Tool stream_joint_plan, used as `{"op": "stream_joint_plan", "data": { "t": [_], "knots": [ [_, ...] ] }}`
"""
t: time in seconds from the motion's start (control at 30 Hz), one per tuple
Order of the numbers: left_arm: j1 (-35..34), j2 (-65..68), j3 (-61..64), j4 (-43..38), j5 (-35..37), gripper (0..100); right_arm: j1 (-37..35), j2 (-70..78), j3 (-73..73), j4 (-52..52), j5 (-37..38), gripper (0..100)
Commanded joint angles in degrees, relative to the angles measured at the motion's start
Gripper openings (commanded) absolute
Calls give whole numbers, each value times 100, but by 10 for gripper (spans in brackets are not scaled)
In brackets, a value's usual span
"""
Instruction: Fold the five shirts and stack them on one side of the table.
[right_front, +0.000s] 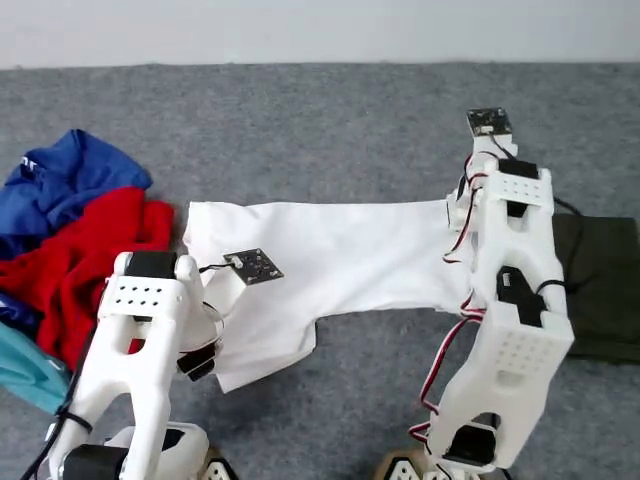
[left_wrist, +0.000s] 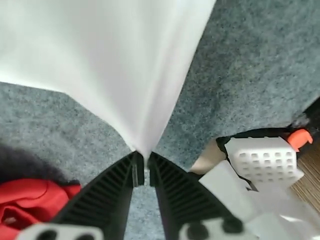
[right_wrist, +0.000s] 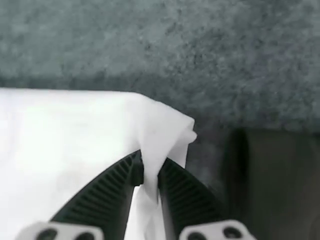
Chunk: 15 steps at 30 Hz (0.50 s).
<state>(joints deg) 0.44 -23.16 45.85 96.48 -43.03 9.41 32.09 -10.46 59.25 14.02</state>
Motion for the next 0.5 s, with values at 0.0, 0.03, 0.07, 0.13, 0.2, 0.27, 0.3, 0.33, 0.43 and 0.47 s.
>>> {"op": "stream_joint_plan", "data": {
  "t": [0.0, 0.03, 0.07, 0.13, 0.2, 0.27, 0.3, 0.33, 0.43, 0.47],
  "knots": [
    [0, -158, -13, -53, -62, 14, 119, 92, -290, -374, -18, 21],
    [0, -158, -13, -53, -62, 14, 92, 136, -308, -365, -18, 43],
    [0, -158, -13, -53, -62, 14, 48, 163, -360, -321, -18, 76],
    [0, -158, -13, -53, -62, 14, -13, 171, -519, 4, -18, 157],
    [0, -158, -4, -53, -62, 14, -31, 119, -791, 488, -9, 216],
    [0, -158, -4, -53, -62, 14, -13, 31, -1257, 1121, 97, 225],
    [0, -158, -4, -53, -62, 14, -4, -31, -1512, 1481, 176, 221],
    [0, -149, -4, -53, -62, 14, 13, -92, -1776, 1859, 229, 218],
    [0, -149, -4, -53, -62, 14, 4, -242, -2321, 2967, 290, 212],
    [0, -149, -4, -53, -62, 14, -13, -259, -2374, 3248, 290, 212]
  ]
}}
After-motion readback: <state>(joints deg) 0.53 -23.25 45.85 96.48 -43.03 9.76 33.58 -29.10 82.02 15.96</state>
